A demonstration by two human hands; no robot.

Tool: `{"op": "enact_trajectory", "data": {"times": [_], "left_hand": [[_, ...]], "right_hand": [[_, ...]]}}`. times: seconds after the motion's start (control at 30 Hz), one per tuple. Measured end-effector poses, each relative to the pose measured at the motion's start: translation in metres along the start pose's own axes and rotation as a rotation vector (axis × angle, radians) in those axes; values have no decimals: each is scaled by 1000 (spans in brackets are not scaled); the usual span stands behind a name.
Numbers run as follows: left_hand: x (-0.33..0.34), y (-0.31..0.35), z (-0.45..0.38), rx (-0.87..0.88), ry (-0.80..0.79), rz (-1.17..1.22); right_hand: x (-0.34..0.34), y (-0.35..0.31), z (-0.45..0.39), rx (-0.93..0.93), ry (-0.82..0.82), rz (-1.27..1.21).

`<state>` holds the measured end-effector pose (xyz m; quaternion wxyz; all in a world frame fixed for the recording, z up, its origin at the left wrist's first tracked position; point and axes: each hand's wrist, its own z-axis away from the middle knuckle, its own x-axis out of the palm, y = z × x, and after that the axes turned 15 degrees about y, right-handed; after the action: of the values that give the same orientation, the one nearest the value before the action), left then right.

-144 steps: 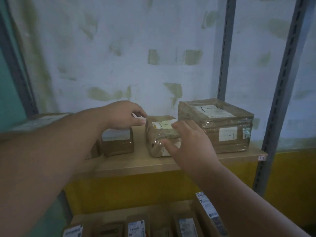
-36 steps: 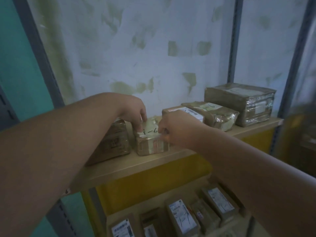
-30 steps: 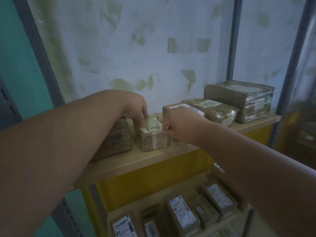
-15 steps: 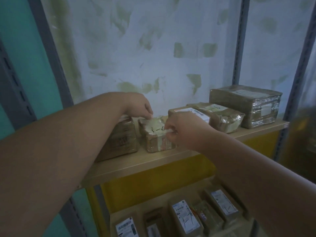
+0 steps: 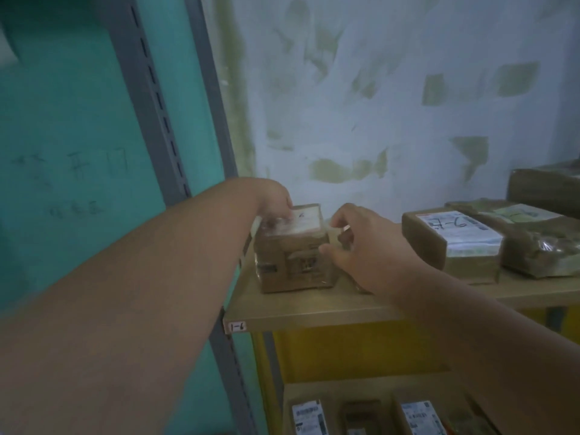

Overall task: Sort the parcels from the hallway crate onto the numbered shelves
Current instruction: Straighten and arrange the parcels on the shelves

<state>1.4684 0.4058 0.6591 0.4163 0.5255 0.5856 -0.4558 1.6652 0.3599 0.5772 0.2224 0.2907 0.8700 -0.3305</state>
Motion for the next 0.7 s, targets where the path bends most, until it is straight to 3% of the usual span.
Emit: {"op": "enact_trajectory", "data": {"times": [0.3, 0.7], "left_hand": [[2, -11, 2, -94, -63, 78], [-16, -10, 27, -21, -120, 105]], "right_hand": [[15, 2, -18, -7, -119, -4], [-11, -1, -5, -46, -156, 5]]}}
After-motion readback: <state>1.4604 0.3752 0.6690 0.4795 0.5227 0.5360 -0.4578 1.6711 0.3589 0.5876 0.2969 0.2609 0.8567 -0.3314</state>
